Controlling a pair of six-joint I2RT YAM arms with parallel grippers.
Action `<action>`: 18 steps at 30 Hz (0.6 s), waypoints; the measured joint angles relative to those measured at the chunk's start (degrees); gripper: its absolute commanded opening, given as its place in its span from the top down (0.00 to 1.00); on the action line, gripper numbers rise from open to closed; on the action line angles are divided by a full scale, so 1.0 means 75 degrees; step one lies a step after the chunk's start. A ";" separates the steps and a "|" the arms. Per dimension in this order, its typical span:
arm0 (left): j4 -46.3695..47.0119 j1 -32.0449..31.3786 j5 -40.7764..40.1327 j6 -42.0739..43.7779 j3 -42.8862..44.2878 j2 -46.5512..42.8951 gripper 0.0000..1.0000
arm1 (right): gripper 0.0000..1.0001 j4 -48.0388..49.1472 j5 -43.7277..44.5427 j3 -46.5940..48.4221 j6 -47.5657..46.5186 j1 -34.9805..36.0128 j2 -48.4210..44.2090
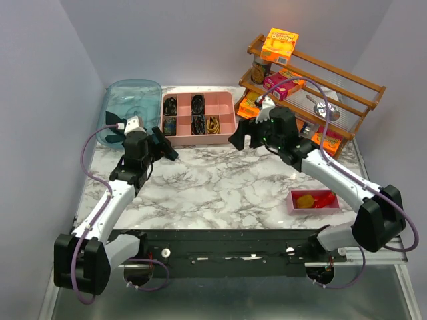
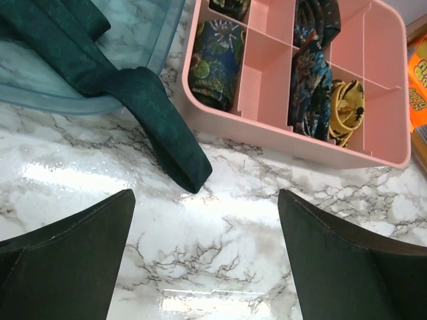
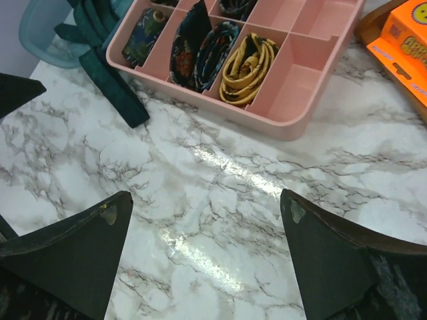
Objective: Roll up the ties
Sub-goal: Pick up the tie from the bin.
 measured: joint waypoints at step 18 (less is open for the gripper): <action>0.1545 0.1233 0.1722 -0.1128 -0.0731 0.2294 0.08 | 0.00 -0.0221 0.0003 0.0201 -0.0187 0.0187 0.0743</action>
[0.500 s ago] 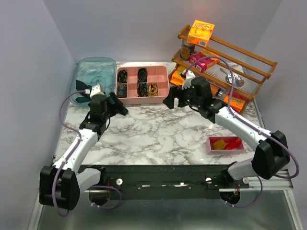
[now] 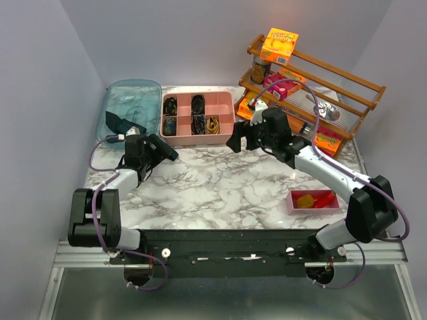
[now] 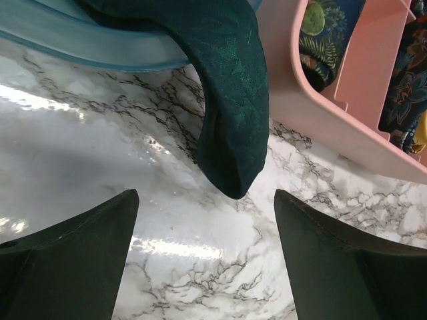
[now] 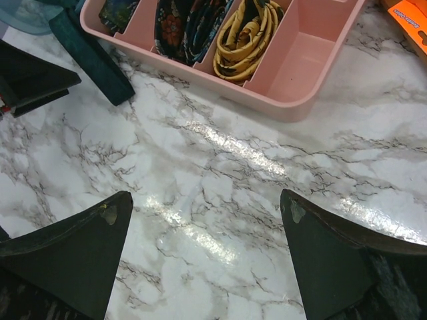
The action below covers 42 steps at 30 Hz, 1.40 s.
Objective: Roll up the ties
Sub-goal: Pick up the tie from the bin.
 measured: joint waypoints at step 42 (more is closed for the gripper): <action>0.2838 0.0023 0.0991 0.0676 0.0041 0.1154 0.80 | 0.00 -0.0079 -0.0828 0.0924 -0.0326 0.0189 0.0766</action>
